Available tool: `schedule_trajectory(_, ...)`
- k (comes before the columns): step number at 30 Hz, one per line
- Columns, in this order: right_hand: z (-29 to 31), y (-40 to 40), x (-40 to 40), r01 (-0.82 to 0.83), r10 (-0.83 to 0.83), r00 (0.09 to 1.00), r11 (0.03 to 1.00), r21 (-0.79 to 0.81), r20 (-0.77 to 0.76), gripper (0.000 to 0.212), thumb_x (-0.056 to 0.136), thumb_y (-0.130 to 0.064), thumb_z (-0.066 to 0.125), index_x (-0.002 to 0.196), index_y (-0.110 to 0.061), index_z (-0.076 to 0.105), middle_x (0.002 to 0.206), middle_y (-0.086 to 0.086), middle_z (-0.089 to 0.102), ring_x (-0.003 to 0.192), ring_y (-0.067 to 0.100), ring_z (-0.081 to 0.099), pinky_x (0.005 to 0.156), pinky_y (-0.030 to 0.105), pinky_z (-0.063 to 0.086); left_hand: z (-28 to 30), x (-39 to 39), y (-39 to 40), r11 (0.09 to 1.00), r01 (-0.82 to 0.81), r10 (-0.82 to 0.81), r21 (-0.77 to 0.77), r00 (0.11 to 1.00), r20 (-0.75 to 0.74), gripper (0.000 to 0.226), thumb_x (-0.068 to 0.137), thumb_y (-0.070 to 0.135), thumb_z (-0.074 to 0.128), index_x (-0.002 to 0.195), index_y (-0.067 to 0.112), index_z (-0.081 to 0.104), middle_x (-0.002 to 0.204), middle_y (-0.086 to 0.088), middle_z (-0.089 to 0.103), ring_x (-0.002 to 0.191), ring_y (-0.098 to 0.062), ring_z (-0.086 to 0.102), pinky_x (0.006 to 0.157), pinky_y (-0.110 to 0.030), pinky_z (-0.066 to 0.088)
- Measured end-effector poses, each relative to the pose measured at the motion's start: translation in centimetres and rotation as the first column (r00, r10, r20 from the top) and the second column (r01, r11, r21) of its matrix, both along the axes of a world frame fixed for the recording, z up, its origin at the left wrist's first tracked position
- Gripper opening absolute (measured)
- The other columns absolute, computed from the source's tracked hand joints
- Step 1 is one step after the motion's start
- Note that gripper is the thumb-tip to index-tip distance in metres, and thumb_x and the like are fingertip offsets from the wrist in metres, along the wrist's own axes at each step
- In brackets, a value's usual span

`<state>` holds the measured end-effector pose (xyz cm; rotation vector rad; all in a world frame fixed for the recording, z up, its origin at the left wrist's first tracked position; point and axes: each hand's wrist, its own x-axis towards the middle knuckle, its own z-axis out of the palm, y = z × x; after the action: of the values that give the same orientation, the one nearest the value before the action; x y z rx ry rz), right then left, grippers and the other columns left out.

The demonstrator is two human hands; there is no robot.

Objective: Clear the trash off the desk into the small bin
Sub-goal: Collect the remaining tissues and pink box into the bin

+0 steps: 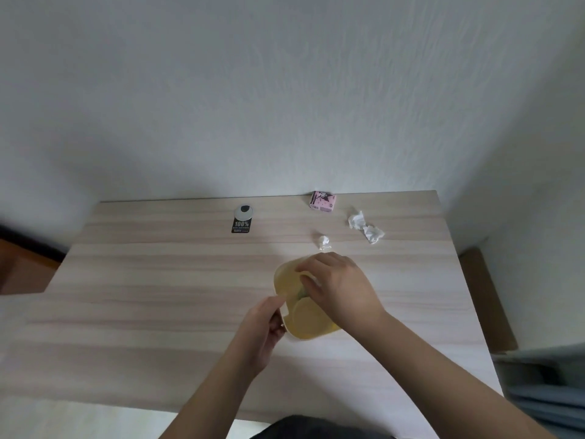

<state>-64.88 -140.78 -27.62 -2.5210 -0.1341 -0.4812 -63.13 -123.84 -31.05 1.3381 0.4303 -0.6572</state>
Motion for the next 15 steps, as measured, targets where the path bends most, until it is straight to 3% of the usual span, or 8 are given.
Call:
schedule_trajectory(4,-0.3,-1.6,-0.1,0.066,-0.068,0.997,0.995,0.071,0.021,0.018,0.084,-0.027,0.054,0.087,-0.018,0.070,0.076,-0.005,0.067,0.069,0.017,0.061,0.062,0.032,0.051,0.4,0.2,0.6,0.999,0.037,-0.037,0.031,0.999,-0.005,0.021,0.088,0.019,0.063,0.072,0.015,0.050,0.057,0.000,0.032,0.053,-0.014,0.033,0.059,-0.030,0.034)
schedule_trajectory(10,-1.8,-3.2,1.4,0.143,-0.141,0.989,0.988,0.057,-0.035,0.008,0.085,-0.021,0.062,0.089,-0.019,0.069,0.077,-0.004,0.064,0.069,0.020,0.060,0.062,0.035,0.051,-0.1,2.8,1.9,0.998,0.035,-0.035,0.057,0.999,-0.012,0.019,0.089,0.020,0.062,0.074,0.013,0.054,0.059,-0.001,0.036,0.054,-0.013,0.039,0.061,-0.029,0.043)
schedule_trajectory(15,-4.2,-3.8,4.7,0.230,-0.220,0.965,0.971,0.058,-0.142,0.014,0.087,-0.018,0.062,0.100,-0.017,0.068,0.087,0.000,0.067,0.075,0.022,0.064,0.064,0.037,0.054,-0.7,6.2,3.1,0.998,0.037,-0.036,0.060,0.999,-0.019,0.029,0.094,0.017,0.053,0.067,0.016,0.043,0.054,0.002,0.031,0.044,-0.009,0.037,0.050,-0.021,0.044)
